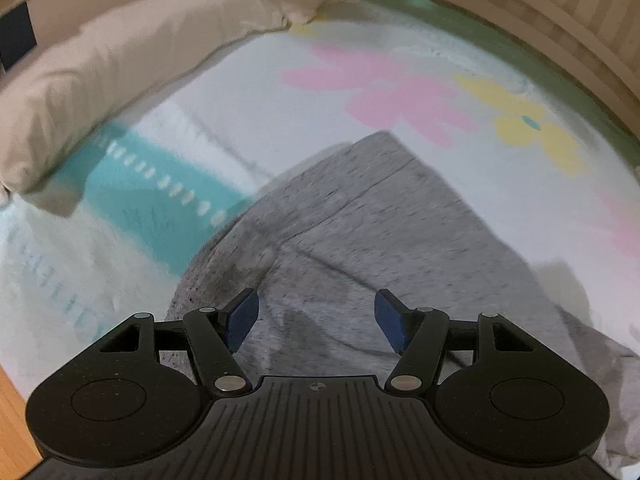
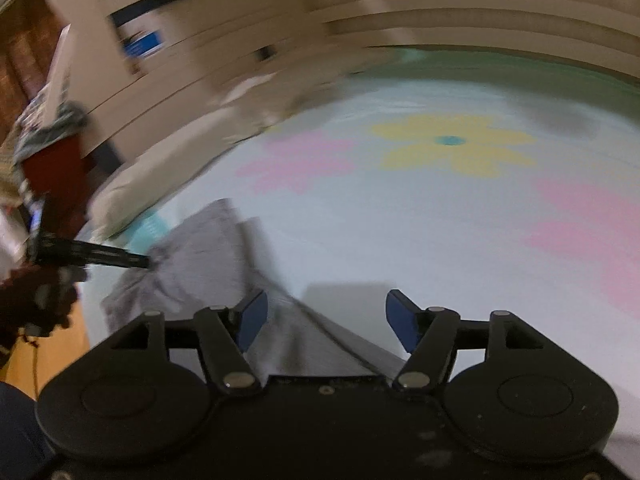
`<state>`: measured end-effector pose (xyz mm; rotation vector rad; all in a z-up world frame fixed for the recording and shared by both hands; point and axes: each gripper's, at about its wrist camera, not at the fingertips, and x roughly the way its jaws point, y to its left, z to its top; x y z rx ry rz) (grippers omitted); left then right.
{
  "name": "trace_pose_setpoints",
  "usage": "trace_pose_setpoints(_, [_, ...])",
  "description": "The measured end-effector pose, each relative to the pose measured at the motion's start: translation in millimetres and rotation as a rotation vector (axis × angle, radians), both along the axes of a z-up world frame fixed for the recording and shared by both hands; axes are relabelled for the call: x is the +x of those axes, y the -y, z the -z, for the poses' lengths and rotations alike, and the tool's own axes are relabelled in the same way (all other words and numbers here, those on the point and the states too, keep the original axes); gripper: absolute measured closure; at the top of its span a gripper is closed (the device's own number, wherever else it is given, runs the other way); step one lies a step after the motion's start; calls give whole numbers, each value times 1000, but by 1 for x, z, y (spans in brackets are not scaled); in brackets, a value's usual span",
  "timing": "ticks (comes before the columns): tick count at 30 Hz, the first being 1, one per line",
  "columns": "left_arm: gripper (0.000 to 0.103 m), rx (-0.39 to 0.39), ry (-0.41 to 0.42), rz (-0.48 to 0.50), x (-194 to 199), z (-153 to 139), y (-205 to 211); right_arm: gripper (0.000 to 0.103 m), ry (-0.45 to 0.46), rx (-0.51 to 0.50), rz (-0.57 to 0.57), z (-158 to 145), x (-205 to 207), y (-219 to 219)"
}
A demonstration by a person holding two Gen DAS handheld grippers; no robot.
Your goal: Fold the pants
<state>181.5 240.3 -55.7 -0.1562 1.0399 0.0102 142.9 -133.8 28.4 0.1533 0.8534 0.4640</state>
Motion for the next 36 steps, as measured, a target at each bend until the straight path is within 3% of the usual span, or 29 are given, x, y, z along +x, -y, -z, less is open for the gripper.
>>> trace_pose_setpoints(6, [41,-32,-45,34,1,35,-12,27,-40,83,-131,28,52,-77])
trace_pose_setpoints(8, [40,-19,-31,57,-3,42,-11,17,-51,101,-149,39,71,-97])
trace_pose_setpoints(9, [40,-6,-17,73,-6,43,-9,17,-57,111,-156,46,82,-107])
trace_pose_setpoints(17, [40,-66,-14,66,-6,39,-18,16,-160,144,-183,100,144,-164])
trace_pose_setpoints(21, [39,-96,60,55,1,24,-19,17,-202,190,-192,120,155,-178])
trace_pose_setpoints(24, [39,-77,32,65,14,30,-15,34,-215,220,-206,127,157,-186])
trace_pose_setpoints(25, [39,-75,22,66,15,33,-14,55,-216,226,-206,127,158,-187])
trace_pose_setpoints(26, [39,-77,20,63,16,36,-15,83,-213,223,-197,127,159,-188])
trace_pose_setpoints(27, [39,-83,24,61,15,36,-16,95,-206,222,-188,123,158,-187])
trace_pose_setpoints(31, [41,-121,53,36,7,33,-27,94,-60,286,-226,81,132,-189])
trace_pose_setpoints(33, [41,-155,77,3,-2,30,-38,94,6,279,-303,57,107,-203])
trace_pose_setpoints(36, [42,-136,110,-98,-21,23,-63,94,48,268,-421,42,65,-233])
